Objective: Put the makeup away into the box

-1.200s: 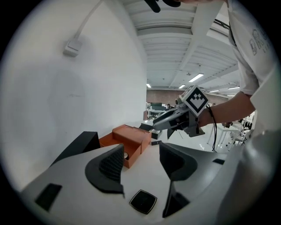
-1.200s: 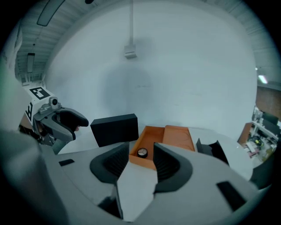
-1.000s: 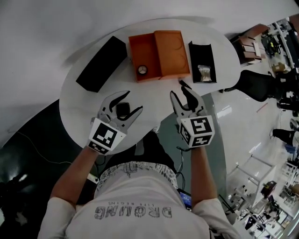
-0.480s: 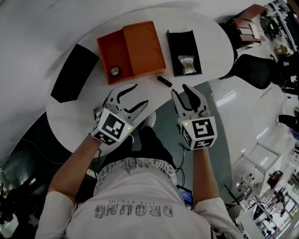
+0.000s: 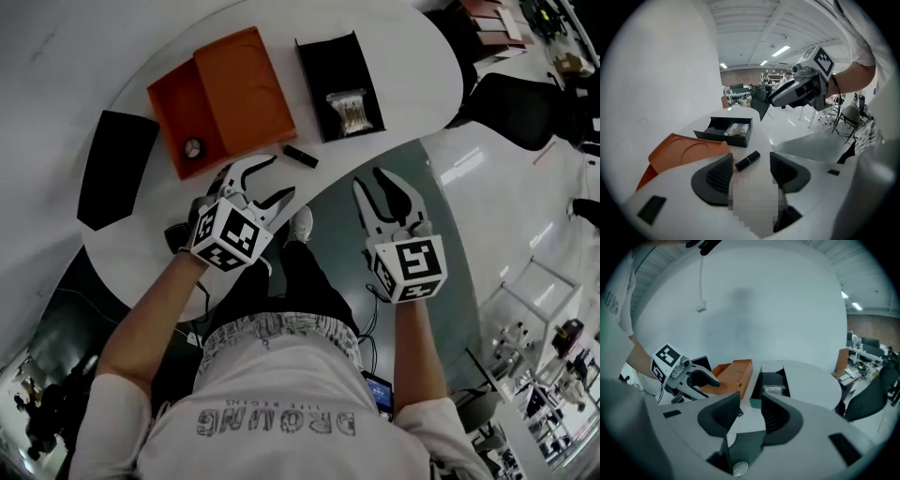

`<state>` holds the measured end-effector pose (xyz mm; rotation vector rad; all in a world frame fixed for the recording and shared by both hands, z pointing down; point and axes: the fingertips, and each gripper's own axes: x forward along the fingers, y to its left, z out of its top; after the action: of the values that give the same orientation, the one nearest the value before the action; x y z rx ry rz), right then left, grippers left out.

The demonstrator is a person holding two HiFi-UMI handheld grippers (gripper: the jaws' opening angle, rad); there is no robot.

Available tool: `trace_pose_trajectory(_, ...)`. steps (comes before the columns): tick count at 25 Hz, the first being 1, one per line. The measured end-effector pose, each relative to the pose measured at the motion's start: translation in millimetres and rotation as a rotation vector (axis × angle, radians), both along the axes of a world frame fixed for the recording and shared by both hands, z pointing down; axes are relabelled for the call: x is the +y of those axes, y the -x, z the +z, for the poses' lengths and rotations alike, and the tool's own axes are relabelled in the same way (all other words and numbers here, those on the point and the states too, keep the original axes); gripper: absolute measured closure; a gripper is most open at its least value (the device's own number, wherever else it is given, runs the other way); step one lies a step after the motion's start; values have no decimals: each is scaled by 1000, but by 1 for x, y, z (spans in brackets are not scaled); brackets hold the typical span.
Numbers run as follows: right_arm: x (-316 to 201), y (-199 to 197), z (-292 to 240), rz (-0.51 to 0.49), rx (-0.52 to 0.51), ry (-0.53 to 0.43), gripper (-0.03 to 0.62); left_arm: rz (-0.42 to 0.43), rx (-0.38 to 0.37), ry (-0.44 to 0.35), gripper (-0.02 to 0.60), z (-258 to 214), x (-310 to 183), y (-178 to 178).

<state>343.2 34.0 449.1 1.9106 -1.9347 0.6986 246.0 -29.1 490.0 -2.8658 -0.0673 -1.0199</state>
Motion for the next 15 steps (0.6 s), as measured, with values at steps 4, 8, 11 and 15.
trace_pose_trajectory(4, 8, -16, 9, 13, -15, 14, 444, 53, -66, -43, 313, 16, 2, -18)
trace_pose_trajectory(8, 14, -27, 22, 35, -37, 32, 445, 101, -127, -60, 320, 37, 3, -31)
trace_pose_trajectory(11, 16, -31, 30, 44, -50, 40, 447, 134, -166, -96, 328, 47, 3, -37)
trace_pose_trajectory(15, 21, -32, 38, 50, -70, 53, 447, 192, -233, -153, 340, 60, 7, -41)
